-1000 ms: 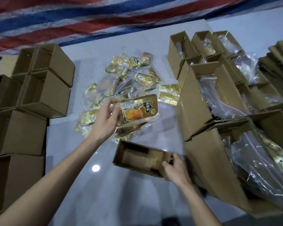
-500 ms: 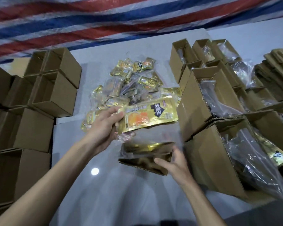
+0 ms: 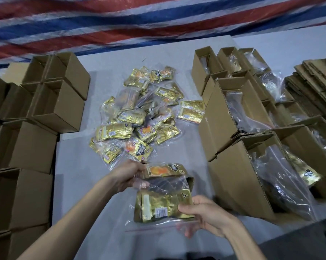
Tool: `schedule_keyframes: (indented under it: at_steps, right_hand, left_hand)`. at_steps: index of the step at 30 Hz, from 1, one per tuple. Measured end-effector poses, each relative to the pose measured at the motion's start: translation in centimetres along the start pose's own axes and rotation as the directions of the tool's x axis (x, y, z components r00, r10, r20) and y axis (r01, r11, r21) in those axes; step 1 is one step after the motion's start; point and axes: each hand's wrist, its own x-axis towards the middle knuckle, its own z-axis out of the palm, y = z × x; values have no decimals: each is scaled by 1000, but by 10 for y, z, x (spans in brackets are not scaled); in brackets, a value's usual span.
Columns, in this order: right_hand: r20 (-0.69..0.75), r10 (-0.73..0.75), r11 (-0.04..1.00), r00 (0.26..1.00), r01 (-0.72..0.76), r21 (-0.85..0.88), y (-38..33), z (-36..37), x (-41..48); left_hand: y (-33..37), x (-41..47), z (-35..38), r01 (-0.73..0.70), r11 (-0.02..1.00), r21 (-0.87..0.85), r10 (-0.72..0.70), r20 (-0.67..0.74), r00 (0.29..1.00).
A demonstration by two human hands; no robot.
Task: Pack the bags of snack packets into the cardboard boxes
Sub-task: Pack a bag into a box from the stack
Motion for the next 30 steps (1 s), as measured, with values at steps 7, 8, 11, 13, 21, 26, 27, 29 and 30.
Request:
schedule_keyframes:
  at_steps: [7,8,11,13,21,26,27,29,30]
  right_hand:
    - [42,100,993,994,-97,-72,1,6,1]
    - [-5,111,991,994,-111,-79,1,7,3]
    - [-111,141,980,984,-155,-125,5,10,8]
    - [-129,139,983,982,-152,-100,5,11,9]
    - [-159,115,975,981,-81,206,7,-2,9]
    - [-183,63,906,981,21,423,4,-2,15]
    - [-203,55,884,978,46,466,3,0,18]
    - [-259,60,865,964,79,496,-1,5,24]
    - [-291,66,869,954,88,487,-3,8,27]
  left_hand:
    - [-7,4,-2,34,971,238,-58,98,994]
    - [-7,4,-1,33,968,247,-59,98,993]
    - [-7,6,1,27,954,298,-51,71,996]
    - [-7,9,6,28,946,323,-36,19,999]
    - [6,17,22,122,981,148,-108,-102,989]
    - [10,19,19,138,875,465,-89,-126,988]
    - [11,20,18,128,825,551,-62,-137,989]
    - [11,22,13,99,768,633,21,-179,984]
    - [10,24,11,79,765,639,53,-184,982]
